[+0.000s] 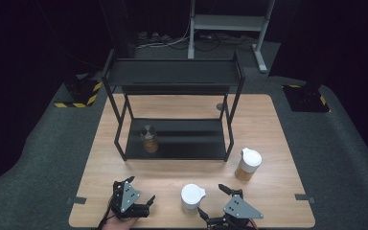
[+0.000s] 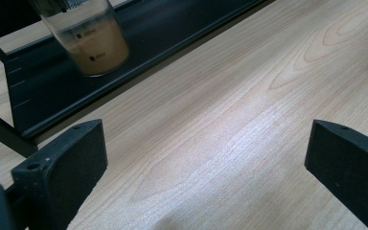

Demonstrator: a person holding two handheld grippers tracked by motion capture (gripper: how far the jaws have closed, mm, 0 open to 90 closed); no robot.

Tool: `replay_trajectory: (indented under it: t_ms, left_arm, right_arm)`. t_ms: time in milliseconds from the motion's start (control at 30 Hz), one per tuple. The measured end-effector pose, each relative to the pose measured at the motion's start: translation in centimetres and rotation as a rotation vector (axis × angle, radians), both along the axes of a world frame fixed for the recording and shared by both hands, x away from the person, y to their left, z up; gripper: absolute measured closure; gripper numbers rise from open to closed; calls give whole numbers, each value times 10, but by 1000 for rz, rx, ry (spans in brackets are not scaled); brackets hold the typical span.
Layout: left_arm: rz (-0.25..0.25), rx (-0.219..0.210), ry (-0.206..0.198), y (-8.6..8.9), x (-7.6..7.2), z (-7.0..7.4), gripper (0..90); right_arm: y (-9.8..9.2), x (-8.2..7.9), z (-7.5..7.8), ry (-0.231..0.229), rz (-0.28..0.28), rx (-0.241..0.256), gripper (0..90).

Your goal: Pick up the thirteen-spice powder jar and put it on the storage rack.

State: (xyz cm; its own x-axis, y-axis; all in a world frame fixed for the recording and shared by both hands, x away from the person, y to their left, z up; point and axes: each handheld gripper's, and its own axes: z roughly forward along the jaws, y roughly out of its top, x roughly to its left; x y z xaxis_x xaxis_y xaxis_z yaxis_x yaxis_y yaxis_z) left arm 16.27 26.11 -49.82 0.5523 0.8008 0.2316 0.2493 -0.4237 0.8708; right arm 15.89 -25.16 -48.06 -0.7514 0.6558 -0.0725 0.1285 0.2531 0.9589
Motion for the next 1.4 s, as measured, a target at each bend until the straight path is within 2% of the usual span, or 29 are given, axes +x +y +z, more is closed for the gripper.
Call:
replay_trajectory:
  t_ms: [433,867,1033,1200,1400]
  left_arm:
    - [0,2,0,0,0,0,13]
    - [2,-1,-2,0,0,0,13]
    - [2,-2,-2,0,0,0,13]
    - [2,-5,0,0,0,0,13]
    - [1,-7,1,1,0,0,13]
  right_arm:
    - [8,11,-3,7,65,7,15]
    - [18,28,-9,18,146,0,136]
    - [22,30,-12,12,154,-1,175]
    - [21,36,-17,34,161,28,255]
    - [20,36,-20,24,168,32,294]
